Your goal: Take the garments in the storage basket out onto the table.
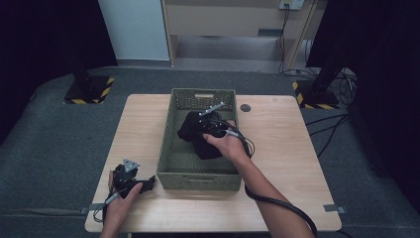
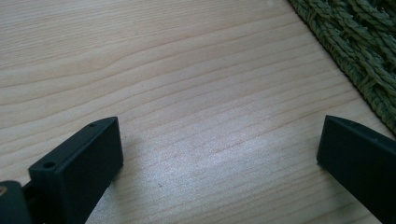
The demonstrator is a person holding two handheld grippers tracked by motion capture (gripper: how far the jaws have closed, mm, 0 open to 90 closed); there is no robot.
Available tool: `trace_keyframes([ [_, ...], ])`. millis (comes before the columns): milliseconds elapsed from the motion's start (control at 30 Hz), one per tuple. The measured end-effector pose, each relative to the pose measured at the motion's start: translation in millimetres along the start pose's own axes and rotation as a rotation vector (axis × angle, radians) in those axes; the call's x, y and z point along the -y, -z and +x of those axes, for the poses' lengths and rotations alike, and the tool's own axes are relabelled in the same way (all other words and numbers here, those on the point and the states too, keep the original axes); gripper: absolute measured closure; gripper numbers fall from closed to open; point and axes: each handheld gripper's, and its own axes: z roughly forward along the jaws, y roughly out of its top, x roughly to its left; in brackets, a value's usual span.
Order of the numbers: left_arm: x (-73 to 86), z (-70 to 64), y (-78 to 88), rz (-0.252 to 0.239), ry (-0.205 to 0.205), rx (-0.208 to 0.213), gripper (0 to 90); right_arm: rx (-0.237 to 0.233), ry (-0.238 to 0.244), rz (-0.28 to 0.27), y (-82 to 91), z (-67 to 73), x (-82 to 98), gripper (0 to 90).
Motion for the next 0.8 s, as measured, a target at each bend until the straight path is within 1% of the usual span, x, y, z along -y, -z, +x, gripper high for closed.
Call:
trace_keyframes([
  [167,0.0,0.0,0.0,0.0,0.0,0.0,0.0,0.001,-0.004,-0.026,13.7,-1.9,-3.3,58.0],
  [267,0.1,-0.2,-0.1,-0.002,0.002,0.0,0.0,-0.004,0.006,-0.041,21.6,-1.6,-5.9,58.0],
  [367,0.0,-0.1,0.0,-0.001,0.001,0.0,0.0,-0.009,0.004,-0.058,30.0,-1.5,-8.0,57.9],
  [433,0.1,-0.2,-0.2,-0.003,0.003,0.0,0.0,-0.006,0.01,-0.061,34.5,-2.1,-9.2,58.0],
  [567,0.0,-0.2,-0.2,-0.003,0.002,0.0,0.0,-0.006,0.006,-0.072,42.5,-3.5,-11.1,58.0],
  [800,0.1,-0.2,-0.2,-0.003,0.002,0.0,0.0,-0.023,0.002,-0.085,50.8,-2.2,-11.8,57.9],
])
